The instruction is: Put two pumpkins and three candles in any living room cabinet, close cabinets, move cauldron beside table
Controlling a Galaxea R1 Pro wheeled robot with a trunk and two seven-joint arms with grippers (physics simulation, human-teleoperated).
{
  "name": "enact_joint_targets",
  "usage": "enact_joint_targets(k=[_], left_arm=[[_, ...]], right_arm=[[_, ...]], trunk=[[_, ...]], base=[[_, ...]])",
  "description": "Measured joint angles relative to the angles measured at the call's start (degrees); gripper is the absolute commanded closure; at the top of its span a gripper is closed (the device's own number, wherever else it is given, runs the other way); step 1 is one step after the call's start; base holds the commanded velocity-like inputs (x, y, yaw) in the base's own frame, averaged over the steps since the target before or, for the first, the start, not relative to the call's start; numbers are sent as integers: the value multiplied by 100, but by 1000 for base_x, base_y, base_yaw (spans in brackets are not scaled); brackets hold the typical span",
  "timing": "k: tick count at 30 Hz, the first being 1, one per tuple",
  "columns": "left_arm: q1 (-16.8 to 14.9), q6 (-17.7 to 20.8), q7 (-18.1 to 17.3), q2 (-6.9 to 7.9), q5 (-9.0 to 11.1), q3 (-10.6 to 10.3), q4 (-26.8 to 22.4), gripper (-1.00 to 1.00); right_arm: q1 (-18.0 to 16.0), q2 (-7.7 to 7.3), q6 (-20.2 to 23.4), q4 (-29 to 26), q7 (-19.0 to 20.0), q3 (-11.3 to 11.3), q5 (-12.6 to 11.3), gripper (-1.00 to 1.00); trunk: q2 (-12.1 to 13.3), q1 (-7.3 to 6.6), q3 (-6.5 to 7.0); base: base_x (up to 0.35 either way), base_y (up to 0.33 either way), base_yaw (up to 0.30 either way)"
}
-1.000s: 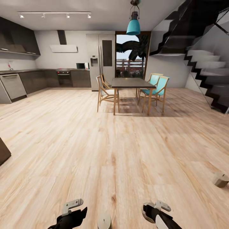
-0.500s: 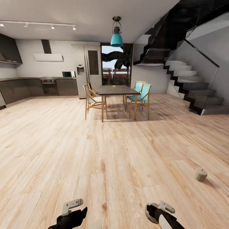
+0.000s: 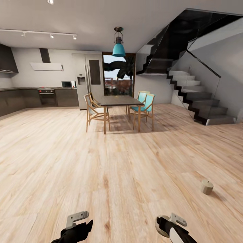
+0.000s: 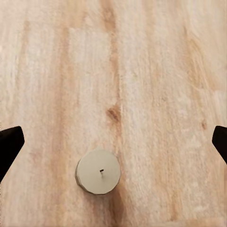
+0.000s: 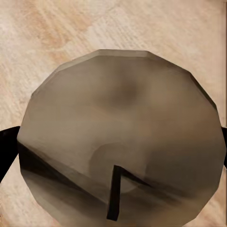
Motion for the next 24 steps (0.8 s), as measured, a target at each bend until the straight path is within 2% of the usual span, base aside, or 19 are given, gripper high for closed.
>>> enact_joint_targets(k=[8,15,19,24], left_arm=[[0,2,-1,0,-19,8,3,-100],[0,4,-1,0,-20,8,3,-100],[-3,6,-1,0,-20,14,3,-100],[-2,5,-1,0,-21,15,4,-100]], right_arm=[[7,-66,-6,0,2,-24,6,100],[8,-85,28,1,-5,-165,2,100],[8,-85,30,1,-5,-175,-1,100],[10,-86,35,-1,-4,-315,2,100]], trunk=[[321,-176,144],[322,-176,144],[322,-176,144],[322,-176,144]], base=[[0,0,-1],[0,0,0],[0,0,-7],[0,0,-168]])
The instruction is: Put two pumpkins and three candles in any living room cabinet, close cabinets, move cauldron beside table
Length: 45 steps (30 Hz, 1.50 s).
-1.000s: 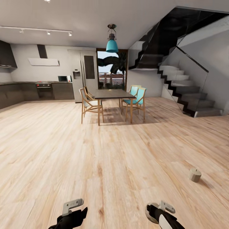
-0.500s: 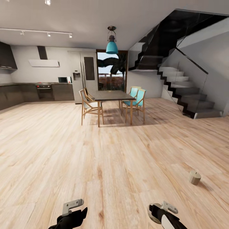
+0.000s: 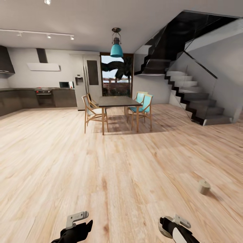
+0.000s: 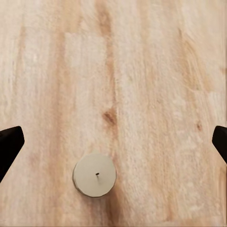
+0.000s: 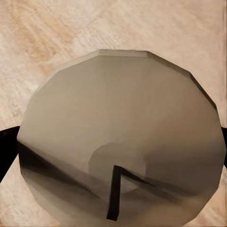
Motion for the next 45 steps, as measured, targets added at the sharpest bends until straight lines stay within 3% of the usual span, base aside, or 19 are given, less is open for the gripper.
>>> enact_joint_targets(k=[8,16,24,30,36,40,45], left_arm=[[-8,18,0,0,-1,3,4,-100],[-50,65,0,0,-27,15,54,-100],[-104,192,4,-5,-21,43,323,-100],[-748,517,21,-9,-4,93,1434,-100],[-1171,308,17,-8,20,228,2543,-100],[-1225,12,29,-5,25,244,2765,-100],[-1240,-85,37,-3,23,244,2824,-100]], right_arm=[[-1,0,5,1,-1,-76,-3,100],[-1,1,5,2,-1,-80,-3,100],[-1,1,5,2,-1,-80,5,100],[-1,1,-4,0,0,-80,7,100],[-1,1,-16,-14,5,-71,5,100],[-1,2,-20,-15,7,-56,6,100],[-1,1,-22,-16,8,-44,12,100]], trunk=[[0,-2,0],[0,-3,0],[0,0,0],[0,0,0],[0,1,1],[0,0,1],[0,0,1]], base=[[80,0,-189],[294,0,-20],[59,0,-1],[5,0,0],[0,0,0],[0,0,0],[0,0,0]])
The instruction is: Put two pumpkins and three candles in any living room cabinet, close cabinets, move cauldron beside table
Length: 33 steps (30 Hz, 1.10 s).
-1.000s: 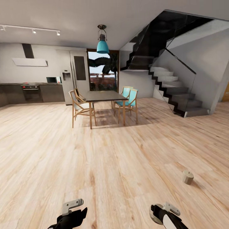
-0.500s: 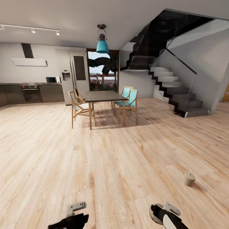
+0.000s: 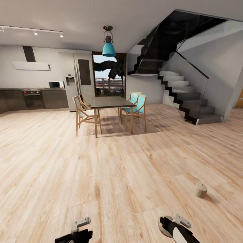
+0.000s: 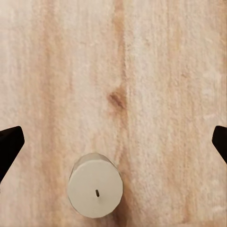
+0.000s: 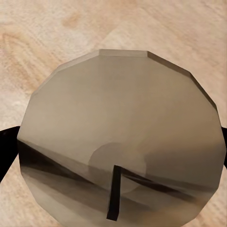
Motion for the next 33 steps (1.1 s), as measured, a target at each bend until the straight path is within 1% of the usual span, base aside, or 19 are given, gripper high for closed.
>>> enact_joint_targets(k=[8,12,15,17,20,22,23,24,25,26,27,29,30,32,33], left_arm=[[-11,-3,2,25,-6,11,12,-100],[-32,-3,7,67,-17,15,68,-100],[-42,-36,-4,91,-12,17,351,-100],[-122,-186,-19,116,-9,18,644,-100],[-182,-353,-45,135,-4,19,840,-100],[-203,-415,-54,138,0,20,922,-100],[-211,-441,-58,139,1,20,952,-100],[-216,-459,-59,141,2,19,974,-100],[-218,-465,-56,143,2,20,979,-100],[-222,-473,-50,145,3,20,987,-100],[-224,-485,-30,145,-1,20,1001,-100],[-224,-499,-20,143,-4,21,1010,-100],[-224,-540,-17,139,-11,21,1030,-100],[-224,-757,-5,135,-30,15,1210,-100],[-226,-845,-1,136,-26,10,1362,-100]], right_arm=[[0,0,7,0,0,19,5,100],[0,3,7,1,0,30,18,100],[0,8,-6,-2,2,41,28,100],[0,33,-17,-9,6,55,41,100],[-1,59,-20,-47,9,68,69,100],[-3,76,19,-288,5,94,83,100],[3,94,145,-579,-3,159,45,100],[2,116,492,-1116,-8,266,39,100],[2,128,750,-1343,-17,312,55,100],[10,149,1294,-1761,-41,385,13,100],[8,222,2024,-2468,-137,450,-10,100],[9,318,2510,-2915,-343,476,54,100],[9,379,2689,-3106,-481,493,26,100],[11,514,2888,-3295,-673,508,33,100],[10,555,2940,-3342,-743,515,51,100]], trunk=[[0,0,0],[0,0,0],[0,0,0],[0,0,0],[0,0,0],[0,0,1],[0,0,0],[-1,-1,1],[0,-1,2],[1,0,0],[0,-1,1],[0,0,1],[0,0,1],[0,0,0],[0,0,0]], base=[[0,0,0],[0,0,0],[0,0,0],[0,0,0],[0,0,0],[0,0,0],[0,0,0],[0,0,0],[0,0,0],[0,0,0],[0,0,0],[0,0,0],[0,0,0],[0,0,0],[0,0,0]])
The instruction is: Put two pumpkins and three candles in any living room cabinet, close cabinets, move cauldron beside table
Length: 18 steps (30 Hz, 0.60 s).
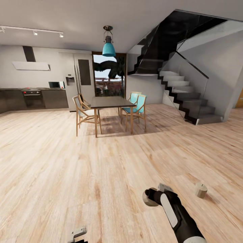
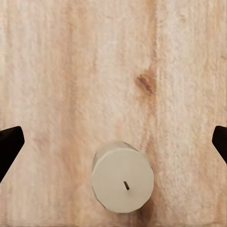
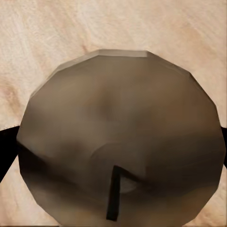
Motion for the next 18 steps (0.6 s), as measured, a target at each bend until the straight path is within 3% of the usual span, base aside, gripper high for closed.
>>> enact_joint_targets(k=[7,13,18], left_arm=[[-33,-206,-19,-2,-6,-6,459,-100],[-283,-464,-41,-21,-4,-27,1247,-100],[-332,-642,-104,-25,-18,-61,1407,-100]], right_arm=[[1,62,81,-69,-173,33,15,100],[0,68,72,-74,-185,34,-3,100],[1,66,76,-73,-183,34,-41,100]], trunk=[[0,0,0],[0,0,0],[0,0,0]], base=[[0,0,0],[0,0,0],[0,0,0]])
